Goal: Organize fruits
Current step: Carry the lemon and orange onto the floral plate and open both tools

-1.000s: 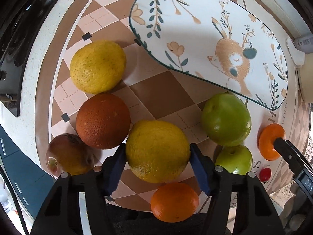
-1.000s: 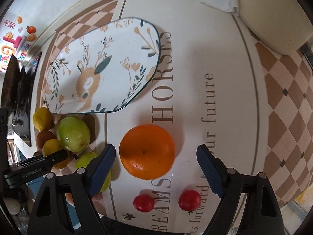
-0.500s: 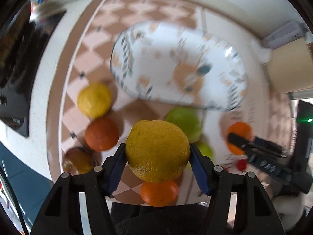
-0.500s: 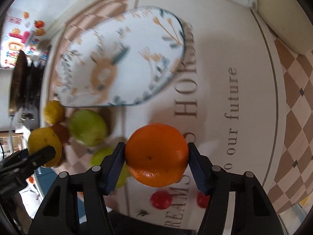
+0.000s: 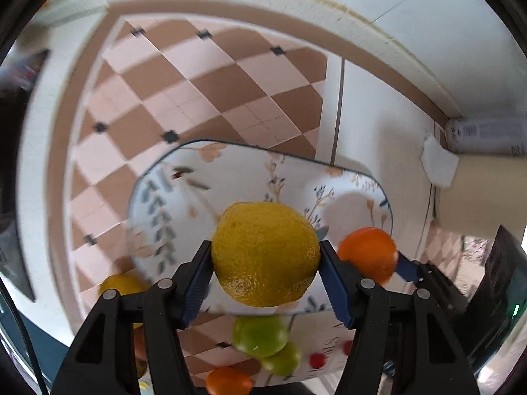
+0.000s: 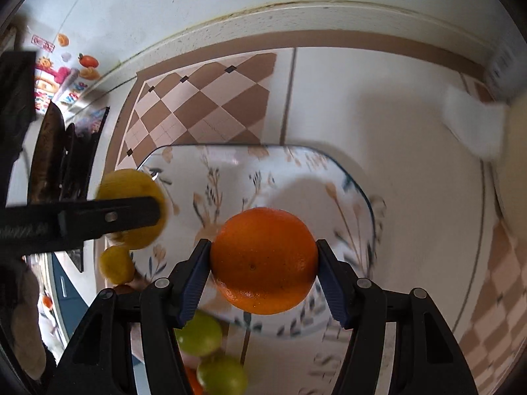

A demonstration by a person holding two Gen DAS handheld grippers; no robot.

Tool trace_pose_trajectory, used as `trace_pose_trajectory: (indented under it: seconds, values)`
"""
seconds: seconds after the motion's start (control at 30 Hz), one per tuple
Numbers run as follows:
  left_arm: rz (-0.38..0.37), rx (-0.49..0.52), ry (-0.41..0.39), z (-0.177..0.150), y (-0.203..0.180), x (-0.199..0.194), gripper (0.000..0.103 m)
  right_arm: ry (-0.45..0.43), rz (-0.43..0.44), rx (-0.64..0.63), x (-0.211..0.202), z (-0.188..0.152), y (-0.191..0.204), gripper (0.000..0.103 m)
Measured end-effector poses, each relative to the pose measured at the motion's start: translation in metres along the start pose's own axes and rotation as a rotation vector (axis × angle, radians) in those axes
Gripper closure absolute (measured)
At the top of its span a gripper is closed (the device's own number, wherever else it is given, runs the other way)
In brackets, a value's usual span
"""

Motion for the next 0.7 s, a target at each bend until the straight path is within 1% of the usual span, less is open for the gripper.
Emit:
trace_pose_trajectory:
  seconds: [0.1,0.2,0.27,0.33,0.4,0.53,0.57,0.6,0.63,0.67,0.7]
  values:
    - [-0.034,-0.045,0.069,0.009,0.0,0.017,0.043,0.017,-0.012,-0.033,0.014,0.008,0.0,0.038]
    - [-0.04,-0.07,0.125,0.011,0.0,0.033,0.042,0.047,-0.026,-0.053,0.028,0.012,0.001,0.038]
    - [-0.045,-0.088,0.142,0.012,0.001,0.038,0.042,0.06,-0.038,-0.063,0.035,0.013,-0.001,0.038]
    - [-0.051,-0.09,0.151,0.013,0.001,0.039,0.042,0.083,-0.024,-0.05,0.041,0.014,-0.004,0.038]
    - [-0.045,-0.076,0.151,0.014,-0.001,0.04,0.042,0.085,-0.014,-0.043,0.042,0.015,-0.005,0.037]
    - [-0.023,-0.076,0.162,0.015,-0.003,0.043,0.042,0.1,-0.024,-0.023,0.042,0.018,-0.008,0.037]
    - [-0.016,-0.074,0.16,0.016,-0.005,0.044,0.042,0.1,-0.024,-0.018,0.041,0.017,-0.006,0.034]
    - [-0.009,-0.064,0.155,0.016,-0.006,0.044,0.042,0.094,-0.027,-0.011,0.038,0.018,-0.007,0.024]
    - [-0.009,-0.055,0.149,0.016,-0.008,0.044,0.042,0.09,-0.03,-0.01,0.036,0.018,-0.008,0.019]
    - [-0.016,-0.051,0.141,0.016,-0.01,0.043,0.041,0.088,-0.033,-0.008,0.033,0.019,-0.01,0.015]
    - [-0.032,-0.058,0.137,0.016,-0.01,0.042,0.041,0.086,-0.036,-0.003,0.03,0.019,-0.011,0.015]
Point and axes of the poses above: each gripper's, at about its wrist camera, not at the fingertips, and x roughly the way its jaws point, y to its left, z to its top, the point moved 2 cm from there along x, roughly the way its jaws point, and after that the axes turned 10 degrees about -y, right-handed, at the moved point
